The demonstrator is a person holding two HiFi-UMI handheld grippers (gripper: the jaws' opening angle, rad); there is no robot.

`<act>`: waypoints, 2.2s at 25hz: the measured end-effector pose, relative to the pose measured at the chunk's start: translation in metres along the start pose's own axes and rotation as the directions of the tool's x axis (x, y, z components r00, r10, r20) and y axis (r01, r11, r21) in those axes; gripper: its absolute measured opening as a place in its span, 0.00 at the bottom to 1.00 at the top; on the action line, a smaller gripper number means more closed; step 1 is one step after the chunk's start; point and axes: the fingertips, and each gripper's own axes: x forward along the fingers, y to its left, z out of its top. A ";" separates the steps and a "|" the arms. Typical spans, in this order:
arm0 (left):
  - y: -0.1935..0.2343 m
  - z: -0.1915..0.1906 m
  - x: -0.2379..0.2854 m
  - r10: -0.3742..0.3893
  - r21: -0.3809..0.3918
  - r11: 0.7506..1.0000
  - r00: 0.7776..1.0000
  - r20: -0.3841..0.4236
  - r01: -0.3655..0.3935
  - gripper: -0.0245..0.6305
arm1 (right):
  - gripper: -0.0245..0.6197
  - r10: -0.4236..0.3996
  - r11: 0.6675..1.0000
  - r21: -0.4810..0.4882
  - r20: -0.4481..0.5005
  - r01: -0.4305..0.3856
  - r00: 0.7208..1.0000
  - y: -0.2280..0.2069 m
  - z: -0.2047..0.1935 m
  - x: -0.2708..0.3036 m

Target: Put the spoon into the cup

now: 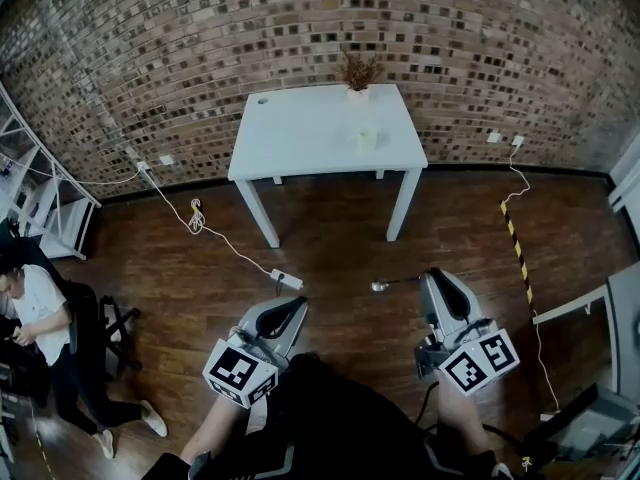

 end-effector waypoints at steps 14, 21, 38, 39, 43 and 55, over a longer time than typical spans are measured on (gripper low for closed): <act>0.117 0.021 0.090 -0.075 -0.016 0.997 0.997 0.028 0.075 0.03 | 0.13 -0.086 0.996 -0.022 0.008 0.087 0.996 -0.050 0.011 0.115; 0.194 0.030 0.126 -0.098 -0.031 0.995 0.995 0.032 0.099 0.03 | 0.13 -0.118 0.992 -0.038 0.011 0.118 0.993 -0.068 0.017 0.197; 0.302 0.039 0.233 -0.116 -0.042 0.992 0.993 0.005 0.116 0.03 | 0.13 -0.165 0.986 -0.014 -0.005 0.165 0.986 -0.148 0.021 0.320; 0.306 0.042 0.243 -0.111 -0.041 0.993 0.994 0.003 0.111 0.03 | 0.13 -0.162 0.987 -0.011 -0.002 0.162 0.987 -0.158 0.022 0.326; 0.319 0.053 0.281 -0.093 -0.030 0.995 0.996 -0.005 0.093 0.03 | 0.13 -0.141 0.990 -0.009 0.006 0.141 0.990 -0.194 0.032 0.354; 0.349 0.082 0.397 -0.042 0.017 0.999 0.999 -0.029 0.042 0.03 | 0.13 -0.061 0.998 -0.010 0.004 0.061 0.998 -0.295 0.063 0.425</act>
